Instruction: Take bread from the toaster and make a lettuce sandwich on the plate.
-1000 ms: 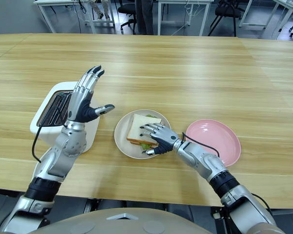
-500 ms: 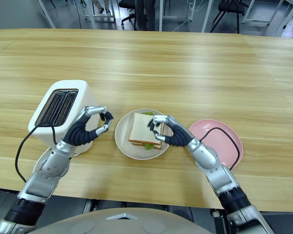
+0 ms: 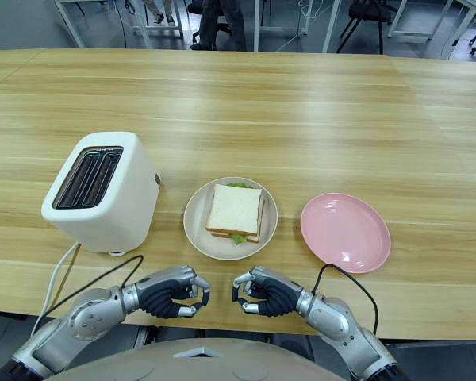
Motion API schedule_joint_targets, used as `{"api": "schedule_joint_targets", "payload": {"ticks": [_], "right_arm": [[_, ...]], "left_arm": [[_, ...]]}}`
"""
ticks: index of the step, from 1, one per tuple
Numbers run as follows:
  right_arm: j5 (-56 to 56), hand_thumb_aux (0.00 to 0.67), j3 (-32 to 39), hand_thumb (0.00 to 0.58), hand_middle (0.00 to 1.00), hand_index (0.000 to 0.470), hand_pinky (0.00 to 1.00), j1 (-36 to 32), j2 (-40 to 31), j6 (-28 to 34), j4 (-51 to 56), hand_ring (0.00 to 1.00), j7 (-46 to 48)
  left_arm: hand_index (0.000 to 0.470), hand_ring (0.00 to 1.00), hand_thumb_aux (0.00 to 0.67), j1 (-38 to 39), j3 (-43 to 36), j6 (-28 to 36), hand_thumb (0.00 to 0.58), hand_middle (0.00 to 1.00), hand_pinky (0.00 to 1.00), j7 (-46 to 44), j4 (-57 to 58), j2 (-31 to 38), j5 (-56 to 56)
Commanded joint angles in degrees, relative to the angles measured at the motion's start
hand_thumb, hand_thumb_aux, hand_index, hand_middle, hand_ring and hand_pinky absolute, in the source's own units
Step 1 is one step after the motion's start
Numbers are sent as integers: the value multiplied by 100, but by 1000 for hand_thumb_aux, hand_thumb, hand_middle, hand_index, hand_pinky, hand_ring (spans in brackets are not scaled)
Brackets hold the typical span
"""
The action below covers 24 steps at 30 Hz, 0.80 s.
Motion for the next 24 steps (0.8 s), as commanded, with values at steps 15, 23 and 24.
{"api": "schedule_joint_targets", "payload": {"ticks": [15, 23, 24], "right_arm": [[-4095, 670, 692, 580, 1000, 460, 1000, -3350, 493, 867, 3185, 1000, -3467], [-4294, 670, 771, 580, 1000, 460, 1000, -4462, 525, 1389, 4014, 1000, -4692], [-4242, 670, 752, 580, 1000, 460, 1000, -4464, 495, 1368, 3944, 1000, -4752]], "left_arm": [[460, 1000, 670, -3399, -887, 1272, 580, 1000, 1000, 2716, 3746, -1375, 3316], [460, 1000, 670, -4562, -1121, 1703, 580, 1000, 1000, 4358, 4851, -1703, 3719], [460, 1000, 670, -4548, -1116, 1700, 580, 1000, 1000, 4468, 4767, -1692, 3702]]}}
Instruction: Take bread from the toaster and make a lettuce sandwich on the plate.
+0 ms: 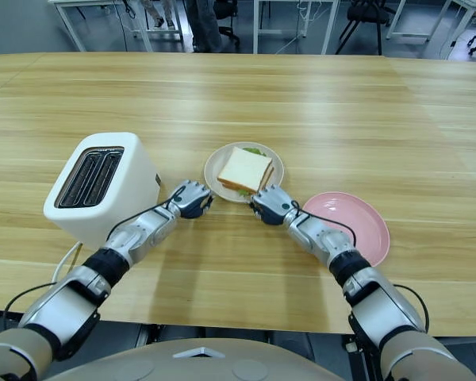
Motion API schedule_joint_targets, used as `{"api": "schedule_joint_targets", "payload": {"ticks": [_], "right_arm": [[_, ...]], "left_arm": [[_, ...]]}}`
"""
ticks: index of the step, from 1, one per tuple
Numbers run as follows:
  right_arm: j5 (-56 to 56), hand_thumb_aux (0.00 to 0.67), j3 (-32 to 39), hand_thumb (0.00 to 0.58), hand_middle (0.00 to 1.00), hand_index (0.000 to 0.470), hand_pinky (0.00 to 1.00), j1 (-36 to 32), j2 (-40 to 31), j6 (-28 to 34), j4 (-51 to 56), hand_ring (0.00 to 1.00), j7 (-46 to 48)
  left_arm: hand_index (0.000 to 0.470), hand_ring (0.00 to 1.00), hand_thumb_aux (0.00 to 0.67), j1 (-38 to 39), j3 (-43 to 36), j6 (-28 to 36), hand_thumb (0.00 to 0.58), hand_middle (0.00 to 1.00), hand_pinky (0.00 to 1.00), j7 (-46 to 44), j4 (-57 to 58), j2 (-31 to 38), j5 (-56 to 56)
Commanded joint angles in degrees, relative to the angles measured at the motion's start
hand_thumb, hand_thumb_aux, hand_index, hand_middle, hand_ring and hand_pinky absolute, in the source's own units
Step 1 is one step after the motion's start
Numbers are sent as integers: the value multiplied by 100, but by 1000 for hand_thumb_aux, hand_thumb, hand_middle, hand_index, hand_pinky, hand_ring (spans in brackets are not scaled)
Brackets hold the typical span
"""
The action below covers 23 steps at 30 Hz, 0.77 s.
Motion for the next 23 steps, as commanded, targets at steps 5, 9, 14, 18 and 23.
{"api": "schedule_joint_targets", "payload": {"ticks": [5, 9, 14, 18, 23], "right_arm": [[941, 670, -366, 580, 1000, 460, 1000, 422, -201, -570, -762, 1000, -169], [3114, 87, -895, 140, 776, 60, 776, 1333, -125, -1471, -1661, 776, 864], [5754, 0, -1244, 0, 141, 0, 141, 2325, -216, -1834, -2842, 141, 2347], [7805, 0, -1457, 0, 0, 0, 0, 2975, -111, -1607, -3268, 0, 3705], [9743, 0, -1572, 0, 0, 0, 0, 3800, 35, -1035, -3598, 0, 5804]], "left_arm": [[0, 137, 0, 609, 292, -292, 0, 137, 137, 682, -966, 95, -620], [0, 0, 0, 1592, 924, -904, 0, 0, 0, 397, -2086, 120, -1950], [0, 0, 0, 2836, 1551, -1974, 0, 0, 0, -624, -3127, 89, -4523], [0, 0, 0, 3764, 1416, -2854, 0, 0, 0, -2271, -3609, 222, -7042], [0, 0, 0, 4584, 1333, -2937, 0, 0, 0, -4444, -3971, 187, -9498]]}}
